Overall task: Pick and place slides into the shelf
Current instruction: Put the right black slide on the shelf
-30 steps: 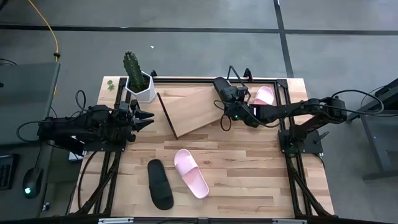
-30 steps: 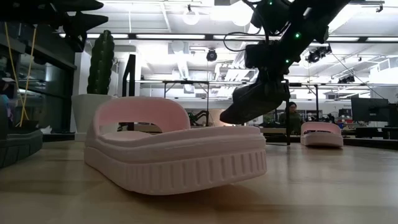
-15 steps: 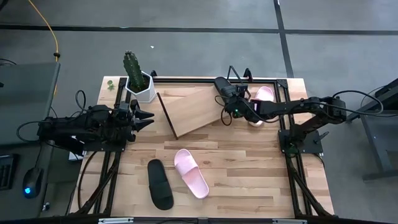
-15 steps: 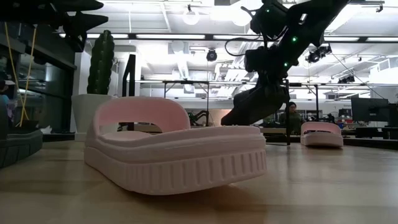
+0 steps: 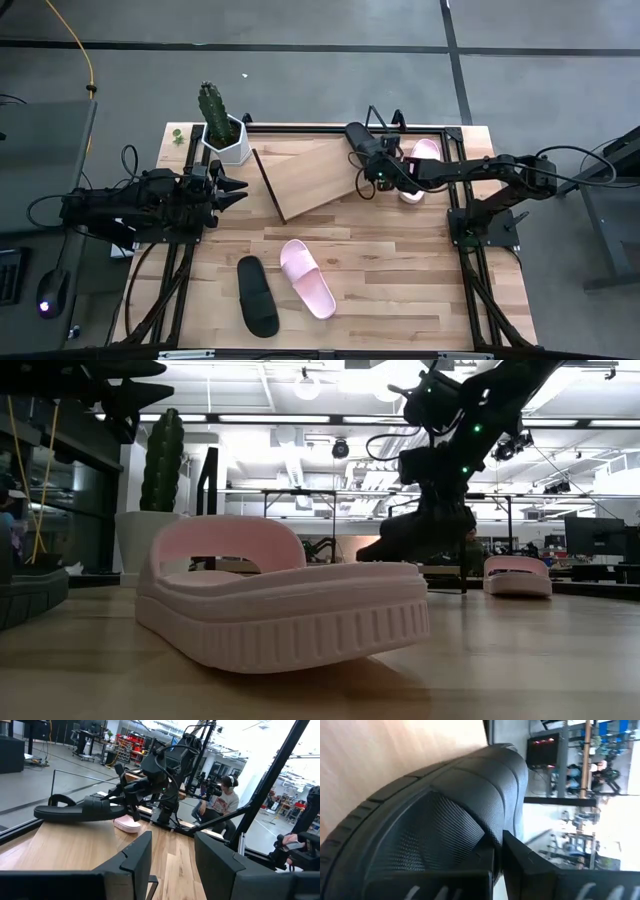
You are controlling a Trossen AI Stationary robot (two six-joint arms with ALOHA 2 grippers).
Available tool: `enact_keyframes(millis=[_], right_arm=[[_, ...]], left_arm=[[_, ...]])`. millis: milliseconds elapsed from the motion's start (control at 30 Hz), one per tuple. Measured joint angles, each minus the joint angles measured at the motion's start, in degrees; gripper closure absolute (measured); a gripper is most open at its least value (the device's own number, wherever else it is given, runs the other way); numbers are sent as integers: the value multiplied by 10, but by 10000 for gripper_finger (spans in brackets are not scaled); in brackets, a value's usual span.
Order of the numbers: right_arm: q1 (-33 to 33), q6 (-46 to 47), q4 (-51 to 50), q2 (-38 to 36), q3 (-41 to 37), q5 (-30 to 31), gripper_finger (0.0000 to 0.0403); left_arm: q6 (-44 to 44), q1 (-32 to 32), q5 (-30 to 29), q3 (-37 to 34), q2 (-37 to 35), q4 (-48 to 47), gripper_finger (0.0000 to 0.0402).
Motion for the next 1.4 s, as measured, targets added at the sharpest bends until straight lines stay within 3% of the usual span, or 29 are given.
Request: enact_keyframes(millis=[600,1267,1400], right_arm=[[-3,73,-65,0,0,-108,388],[-2,73,-79,0,0,-114,385],[-2,82,-86,0,0,-116,369]], left_arm=[[0,0,0,0,0,0,268],[0,0,0,0,0,0,268],[0,0,0,0,0,0,268]])
